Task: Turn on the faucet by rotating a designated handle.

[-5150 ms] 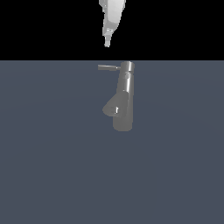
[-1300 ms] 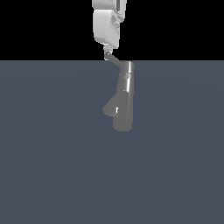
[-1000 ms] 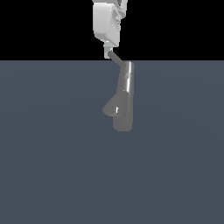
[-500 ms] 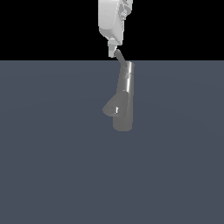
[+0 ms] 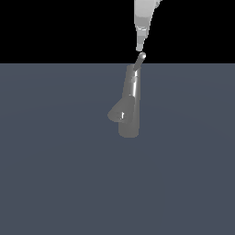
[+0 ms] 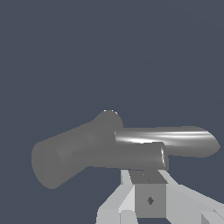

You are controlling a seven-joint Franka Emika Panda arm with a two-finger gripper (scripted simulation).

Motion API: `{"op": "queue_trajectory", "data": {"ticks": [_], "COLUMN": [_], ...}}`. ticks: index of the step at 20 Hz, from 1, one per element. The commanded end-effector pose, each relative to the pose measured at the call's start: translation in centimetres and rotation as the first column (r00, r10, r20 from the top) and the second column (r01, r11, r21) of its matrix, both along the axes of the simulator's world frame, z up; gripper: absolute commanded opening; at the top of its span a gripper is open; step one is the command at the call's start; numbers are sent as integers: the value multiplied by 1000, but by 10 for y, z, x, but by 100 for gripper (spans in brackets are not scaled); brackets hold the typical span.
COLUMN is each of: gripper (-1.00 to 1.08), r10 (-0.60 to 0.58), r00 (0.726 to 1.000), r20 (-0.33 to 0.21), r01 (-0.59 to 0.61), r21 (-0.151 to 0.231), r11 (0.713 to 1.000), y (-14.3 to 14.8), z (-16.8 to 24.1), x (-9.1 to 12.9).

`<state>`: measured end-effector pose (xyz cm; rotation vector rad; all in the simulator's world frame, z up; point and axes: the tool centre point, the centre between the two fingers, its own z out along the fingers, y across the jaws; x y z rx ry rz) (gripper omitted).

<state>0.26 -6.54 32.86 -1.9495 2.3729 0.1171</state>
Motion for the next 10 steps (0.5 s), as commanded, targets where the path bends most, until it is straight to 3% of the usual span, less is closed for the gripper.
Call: {"op": "queue_trajectory", "data": {"ticks": [1,2,10], "gripper": [-100,-100,-100], "r10": [-18,-1,-6], "r00": [998,1000,1000], "r20": [-56,-3,-20], "r01": [18,1,6], "r21": [1,9,6], "r11": [1000,1000,1000], "y": [-20,-5,-33], "z": [-27,-2,-19], "x": [-14,-1,9]}}
